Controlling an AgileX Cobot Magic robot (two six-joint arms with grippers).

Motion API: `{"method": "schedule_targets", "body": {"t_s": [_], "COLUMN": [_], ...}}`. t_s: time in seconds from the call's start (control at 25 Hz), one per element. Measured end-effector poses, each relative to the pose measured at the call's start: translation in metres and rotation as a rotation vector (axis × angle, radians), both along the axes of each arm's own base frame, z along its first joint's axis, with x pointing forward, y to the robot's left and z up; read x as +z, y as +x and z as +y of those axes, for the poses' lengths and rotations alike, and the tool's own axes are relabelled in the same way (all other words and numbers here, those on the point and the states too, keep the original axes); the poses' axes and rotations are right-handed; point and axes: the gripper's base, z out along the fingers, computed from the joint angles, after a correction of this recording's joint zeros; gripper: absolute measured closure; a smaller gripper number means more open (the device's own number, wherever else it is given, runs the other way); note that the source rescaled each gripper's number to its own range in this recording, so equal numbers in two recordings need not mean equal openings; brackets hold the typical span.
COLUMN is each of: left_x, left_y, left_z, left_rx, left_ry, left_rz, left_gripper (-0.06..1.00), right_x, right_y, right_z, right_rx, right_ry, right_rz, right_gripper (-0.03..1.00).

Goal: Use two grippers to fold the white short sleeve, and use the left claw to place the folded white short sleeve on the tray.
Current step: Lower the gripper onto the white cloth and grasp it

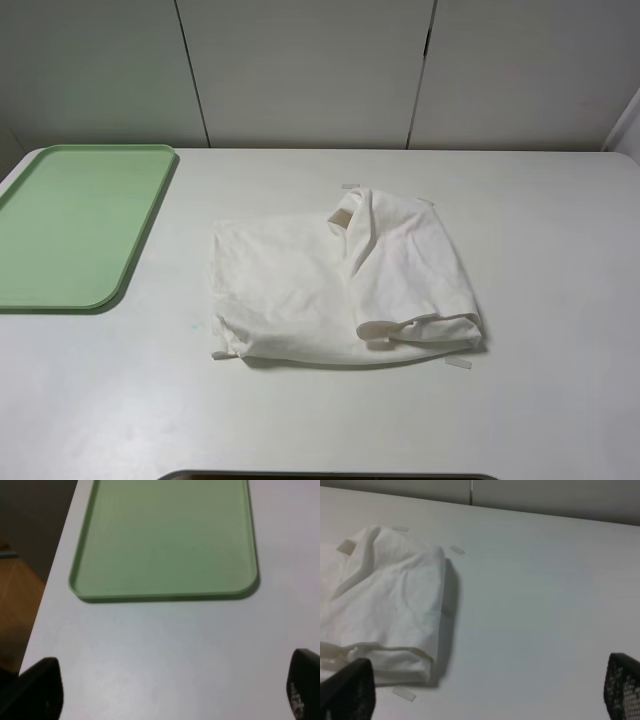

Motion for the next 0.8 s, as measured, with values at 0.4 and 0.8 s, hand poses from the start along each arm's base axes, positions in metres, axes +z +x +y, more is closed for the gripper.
{"method": "schedule_targets", "body": {"t_s": [0.4,0.8], "left_x": [0.0,0.0], "left_y": [0.0006,0.0008], "left_z": [0.0006,0.0008], "left_rx": [-0.062,-0.086], "left_ry": [0.0,0.0], "left_rz": [0.0,0.0], "left_gripper": [0.06,0.06], "right_x": [0.0,0.0], "right_y": [0.0,0.0], "right_z": [0.0001,0.0001], "right_rx": [0.0,-0.001], "right_ry": [0.003,0.004], "right_rz": [0.0,0.0], "right_gripper": [-0.03,-0.03]}}
